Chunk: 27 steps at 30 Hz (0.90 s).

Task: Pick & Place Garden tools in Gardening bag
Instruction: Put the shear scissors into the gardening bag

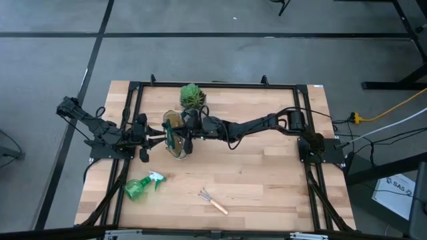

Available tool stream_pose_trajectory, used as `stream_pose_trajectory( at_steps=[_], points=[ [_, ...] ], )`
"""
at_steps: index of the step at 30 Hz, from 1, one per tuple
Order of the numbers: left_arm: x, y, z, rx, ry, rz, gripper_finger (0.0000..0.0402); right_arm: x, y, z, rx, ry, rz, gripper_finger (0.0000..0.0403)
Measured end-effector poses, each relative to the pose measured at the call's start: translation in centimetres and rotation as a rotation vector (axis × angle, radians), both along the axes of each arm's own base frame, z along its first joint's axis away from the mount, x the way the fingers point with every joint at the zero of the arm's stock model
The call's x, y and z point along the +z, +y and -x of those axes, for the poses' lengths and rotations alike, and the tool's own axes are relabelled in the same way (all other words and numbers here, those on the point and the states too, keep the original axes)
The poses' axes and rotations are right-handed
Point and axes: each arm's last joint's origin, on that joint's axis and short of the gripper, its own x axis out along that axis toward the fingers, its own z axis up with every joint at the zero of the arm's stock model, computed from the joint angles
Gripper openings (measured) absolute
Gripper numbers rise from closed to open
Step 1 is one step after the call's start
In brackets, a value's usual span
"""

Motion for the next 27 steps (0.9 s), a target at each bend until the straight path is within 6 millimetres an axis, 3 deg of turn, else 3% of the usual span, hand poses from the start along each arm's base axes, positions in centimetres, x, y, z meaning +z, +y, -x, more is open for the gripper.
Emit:
stream_pose_trajectory(
  at_steps=[8,27],
  points=[
    [0.00,0.00,0.00,0.001,0.000,0.000,0.0098,0.04,-0.33,0.04,-0.110,-0.009,-0.029,0.0032],
    [0.00,0.01,0.00,0.001,0.000,0.000,0.0098,-0.60,-0.53,0.11,-0.114,0.059,-0.023,0.0034]
  ],
)
